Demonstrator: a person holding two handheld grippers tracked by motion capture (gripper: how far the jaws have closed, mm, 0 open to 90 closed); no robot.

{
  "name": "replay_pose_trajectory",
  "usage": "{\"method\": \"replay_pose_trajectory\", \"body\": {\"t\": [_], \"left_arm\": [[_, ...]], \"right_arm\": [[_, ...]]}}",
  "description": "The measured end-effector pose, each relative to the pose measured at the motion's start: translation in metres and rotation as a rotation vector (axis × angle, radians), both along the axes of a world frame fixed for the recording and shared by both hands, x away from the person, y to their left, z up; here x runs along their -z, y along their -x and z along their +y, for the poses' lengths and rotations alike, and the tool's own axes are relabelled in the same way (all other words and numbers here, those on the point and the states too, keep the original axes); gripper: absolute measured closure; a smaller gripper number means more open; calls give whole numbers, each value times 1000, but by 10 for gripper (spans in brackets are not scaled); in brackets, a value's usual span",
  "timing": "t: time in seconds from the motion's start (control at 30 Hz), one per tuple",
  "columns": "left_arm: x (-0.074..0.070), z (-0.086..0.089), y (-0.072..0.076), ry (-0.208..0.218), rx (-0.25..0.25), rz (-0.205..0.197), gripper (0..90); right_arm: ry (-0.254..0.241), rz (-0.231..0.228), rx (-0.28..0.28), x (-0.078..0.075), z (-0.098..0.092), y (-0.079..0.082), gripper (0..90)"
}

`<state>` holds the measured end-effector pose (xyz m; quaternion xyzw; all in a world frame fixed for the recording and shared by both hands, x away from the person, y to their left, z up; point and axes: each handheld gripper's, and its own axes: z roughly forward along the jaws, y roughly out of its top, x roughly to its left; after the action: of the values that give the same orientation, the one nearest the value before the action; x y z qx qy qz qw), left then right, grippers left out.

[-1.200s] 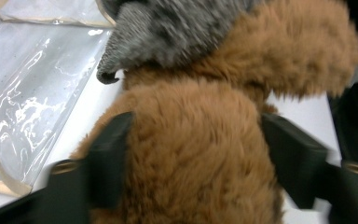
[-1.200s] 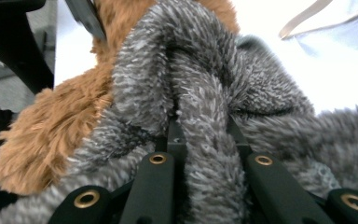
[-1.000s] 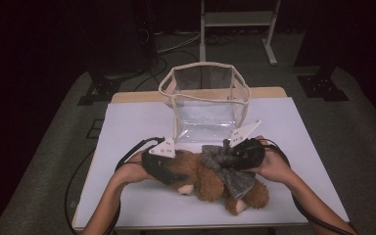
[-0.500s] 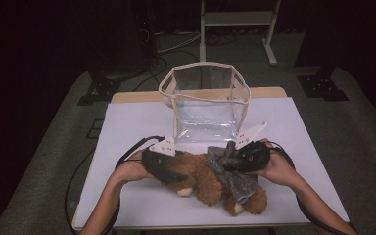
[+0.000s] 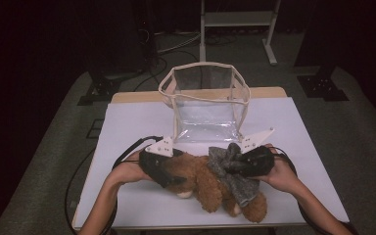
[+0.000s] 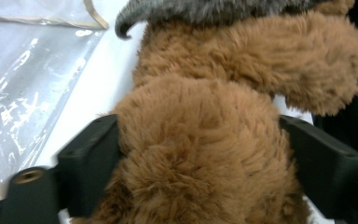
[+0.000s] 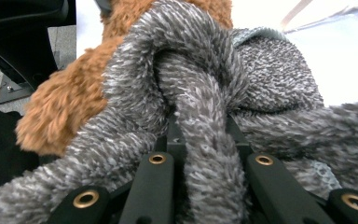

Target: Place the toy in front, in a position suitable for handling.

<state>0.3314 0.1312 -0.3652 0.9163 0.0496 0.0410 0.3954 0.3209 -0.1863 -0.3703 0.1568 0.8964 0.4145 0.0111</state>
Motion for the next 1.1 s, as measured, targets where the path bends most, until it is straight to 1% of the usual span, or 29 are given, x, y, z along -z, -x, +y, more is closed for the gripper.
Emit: {"method": "replay_pose_trajectory", "body": {"t": [0.07, 0.17, 0.27, 0.3, 0.43, 0.53, 0.57, 0.6, 0.67, 0.77, 0.8, 0.87, 0.9, 0.93, 1.03, 1.07, 1.1], "left_arm": [[5, -1, 0, -31, -3, 2, 230], [10, 3, 6, -10, -4, -10, 272], [12, 6, 9, 2, -7, -19, 279], [12, 7, 9, 6, -9, -18, 279], [13, 7, 10, 14, -11, -22, 278], [13, 7, 11, 16, -9, -26, 279], [13, 7, 11, 19, -10, -24, 281], [13, 7, 12, 20, -8, -24, 287], [14, 7, 12, 24, -7, -24, 299], [13, 4, 13, 19, -4, -31, 304], [12, 3, 13, 18, -2, -33, 306], [12, 1, 13, 14, 3, -39, 308], [12, 0, 14, 15, 3, -39, 309], [12, -1, 14, 14, 4, -41, 309], [12, -1, 14, 16, 3, -49, 309], [13, 0, 14, 16, 3, -50, 308], [13, 0, 14, 19, -2, -48, 308]], "right_arm": [[-9, 5, 8, 0, -6, 2, 775], [-14, 0, 17, 0, -17, 10, 774], [-21, 8, 30, 3, -29, 20, 774], [-15, 13, 39, 5, -34, 24, 774], [-12, 46, 87, 17, -56, 35, 774], [-18, 72, 117, 24, -71, 37, 774], [-15, 74, 126, 24, -74, 37, 774], [-24, 75, 129, 22, -76, 37, 774], [-30, 52, 126, 13, -75, 34, 774], [-29, 11, 96, -8, -61, 25, 774], [-21, -8, 77, -16, -50, 20, 774], [-7, -27, 46, -25, -32, 12, 773], [13, -43, 23, -28, -20, 6, 773], [29, -52, 3, -31, -8, 1, 773], [67, -42, -46, -32, 28, -15, 772], [81, -42, -61, -30, 37, -19, 772], [95, -34, -63, -28, 42, -20, 772]]}}
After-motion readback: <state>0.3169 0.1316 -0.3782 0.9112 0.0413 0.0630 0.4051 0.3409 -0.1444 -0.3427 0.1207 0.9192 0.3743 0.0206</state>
